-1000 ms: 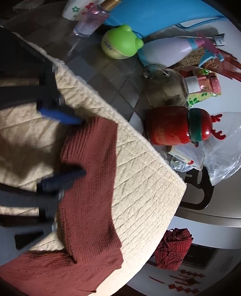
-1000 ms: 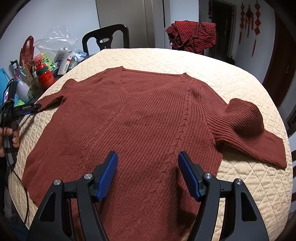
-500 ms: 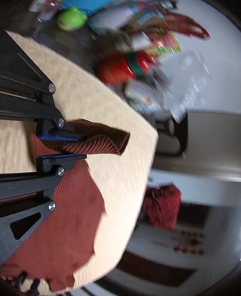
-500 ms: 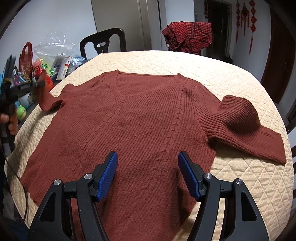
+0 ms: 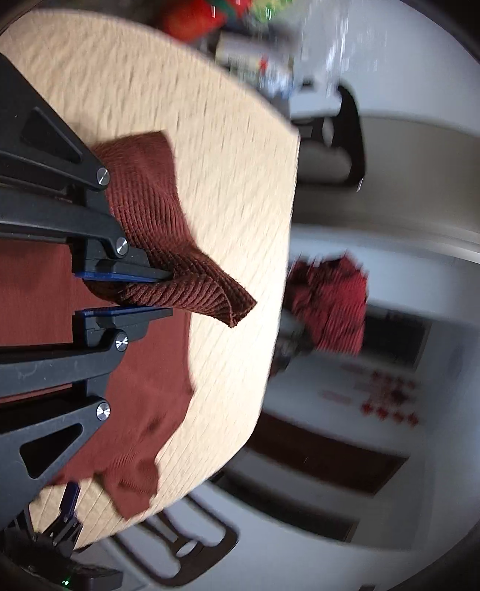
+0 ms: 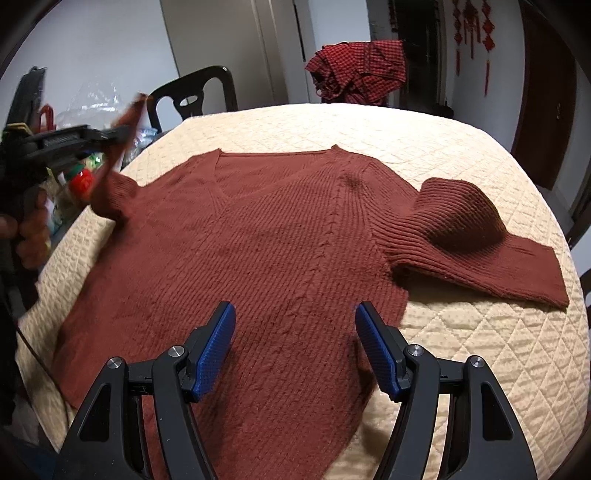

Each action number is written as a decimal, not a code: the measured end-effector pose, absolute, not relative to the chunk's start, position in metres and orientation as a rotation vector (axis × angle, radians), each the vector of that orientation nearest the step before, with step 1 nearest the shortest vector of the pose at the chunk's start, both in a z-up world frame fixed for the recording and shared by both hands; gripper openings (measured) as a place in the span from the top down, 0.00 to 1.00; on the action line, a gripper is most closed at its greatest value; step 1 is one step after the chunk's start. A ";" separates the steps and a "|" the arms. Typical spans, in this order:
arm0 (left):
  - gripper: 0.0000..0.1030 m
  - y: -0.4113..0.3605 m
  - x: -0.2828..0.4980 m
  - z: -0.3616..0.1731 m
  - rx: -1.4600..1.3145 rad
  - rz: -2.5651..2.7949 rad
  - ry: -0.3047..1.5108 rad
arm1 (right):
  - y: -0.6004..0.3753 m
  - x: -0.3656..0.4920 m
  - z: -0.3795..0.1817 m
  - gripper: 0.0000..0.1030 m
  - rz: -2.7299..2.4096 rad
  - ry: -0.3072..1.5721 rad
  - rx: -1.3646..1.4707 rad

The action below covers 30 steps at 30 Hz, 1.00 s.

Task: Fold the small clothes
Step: 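Fold the held sleeve across the sweater body and open the left gripper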

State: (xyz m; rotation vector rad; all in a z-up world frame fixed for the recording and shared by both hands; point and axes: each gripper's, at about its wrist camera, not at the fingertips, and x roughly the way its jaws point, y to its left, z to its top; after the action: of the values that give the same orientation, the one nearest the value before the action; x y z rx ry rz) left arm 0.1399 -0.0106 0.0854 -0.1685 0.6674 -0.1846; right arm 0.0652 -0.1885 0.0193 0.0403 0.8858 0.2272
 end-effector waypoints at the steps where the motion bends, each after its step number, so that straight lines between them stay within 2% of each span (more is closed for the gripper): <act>1: 0.88 -0.023 0.145 0.080 -0.165 -0.230 0.689 | -0.190 0.065 0.020 0.34 0.229 0.885 0.051; 5: 0.85 -0.054 0.154 0.056 -0.147 -0.328 0.781 | -0.194 0.064 0.025 0.34 0.231 0.880 0.081; 9: 0.66 -0.051 0.145 0.050 -0.168 -0.339 0.801 | -0.198 0.066 0.029 0.34 0.234 0.867 0.110; 12: 0.58 -0.033 0.136 0.058 -0.176 -0.312 0.760 | -0.197 0.072 0.030 0.34 0.246 0.865 0.142; 18: 0.56 0.022 0.136 0.059 -0.143 -0.100 0.736 | -0.183 0.098 0.033 0.35 0.322 0.871 0.205; 23: 0.56 0.061 0.138 0.038 -0.184 0.010 0.775 | -0.162 0.136 0.018 0.62 0.370 0.940 0.219; 27: 0.56 0.065 0.141 0.018 -0.183 0.009 0.811 | -0.150 0.163 0.000 0.64 0.382 1.002 0.234; 29: 0.58 0.063 0.143 0.009 -0.170 0.000 0.839 | -0.144 0.172 -0.005 0.84 0.369 1.012 0.220; 30: 0.62 0.062 0.144 0.005 -0.164 -0.009 0.852 | -0.142 0.174 -0.004 0.89 0.364 1.009 0.206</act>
State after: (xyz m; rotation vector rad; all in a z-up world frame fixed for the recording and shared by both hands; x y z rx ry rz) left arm 0.1441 0.0621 0.0048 -0.1640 0.8521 -0.0089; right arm 0.1737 -0.1425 -0.0041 0.2057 1.0092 0.3645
